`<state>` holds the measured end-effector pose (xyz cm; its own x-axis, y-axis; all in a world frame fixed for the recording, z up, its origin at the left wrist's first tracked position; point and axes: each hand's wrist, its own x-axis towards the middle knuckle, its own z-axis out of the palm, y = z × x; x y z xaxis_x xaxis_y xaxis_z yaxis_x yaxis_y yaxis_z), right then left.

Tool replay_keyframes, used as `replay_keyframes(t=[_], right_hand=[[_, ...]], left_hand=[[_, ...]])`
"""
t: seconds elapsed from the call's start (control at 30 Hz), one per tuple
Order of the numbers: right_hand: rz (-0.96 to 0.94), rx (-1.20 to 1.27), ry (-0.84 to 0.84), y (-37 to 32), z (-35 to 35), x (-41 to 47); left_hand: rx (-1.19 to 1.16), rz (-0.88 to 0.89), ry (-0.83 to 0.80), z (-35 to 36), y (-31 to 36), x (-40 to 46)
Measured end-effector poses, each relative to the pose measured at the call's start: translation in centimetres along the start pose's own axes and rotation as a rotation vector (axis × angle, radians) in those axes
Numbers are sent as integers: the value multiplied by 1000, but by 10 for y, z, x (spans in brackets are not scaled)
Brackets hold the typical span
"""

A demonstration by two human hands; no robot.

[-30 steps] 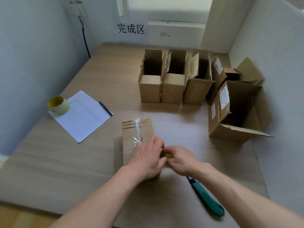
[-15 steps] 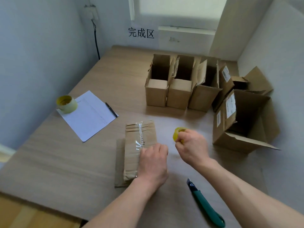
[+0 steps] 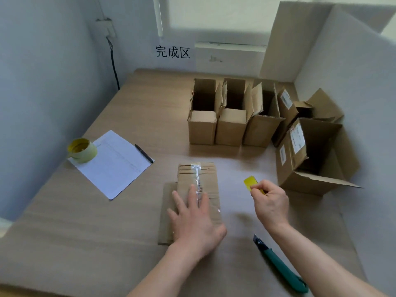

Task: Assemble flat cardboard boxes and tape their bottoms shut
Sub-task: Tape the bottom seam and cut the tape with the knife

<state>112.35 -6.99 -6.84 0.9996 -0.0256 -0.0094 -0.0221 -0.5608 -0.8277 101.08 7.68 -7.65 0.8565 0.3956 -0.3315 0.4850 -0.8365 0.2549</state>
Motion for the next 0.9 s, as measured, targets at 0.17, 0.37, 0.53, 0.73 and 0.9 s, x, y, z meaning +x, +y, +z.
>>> replay_keyframes(t=[0.17,0.37,0.53,0.73,0.9], right_hand=[[36,2,59,-11,-4,1],[49,-48,106,-10,-12,-4],[40,-41,65,-6,-12,-9],[42,-32,67,-8,-11,-8],[47,6,40,-6,-9,-6]], left_hand=[[170,399,-99,-35,-39,24],[254,681,194,-53,-76,44],[124,686,241,-61,-85,58],[101,194,71,-62,-12,54],[113,-47,61,-25,45,46]])
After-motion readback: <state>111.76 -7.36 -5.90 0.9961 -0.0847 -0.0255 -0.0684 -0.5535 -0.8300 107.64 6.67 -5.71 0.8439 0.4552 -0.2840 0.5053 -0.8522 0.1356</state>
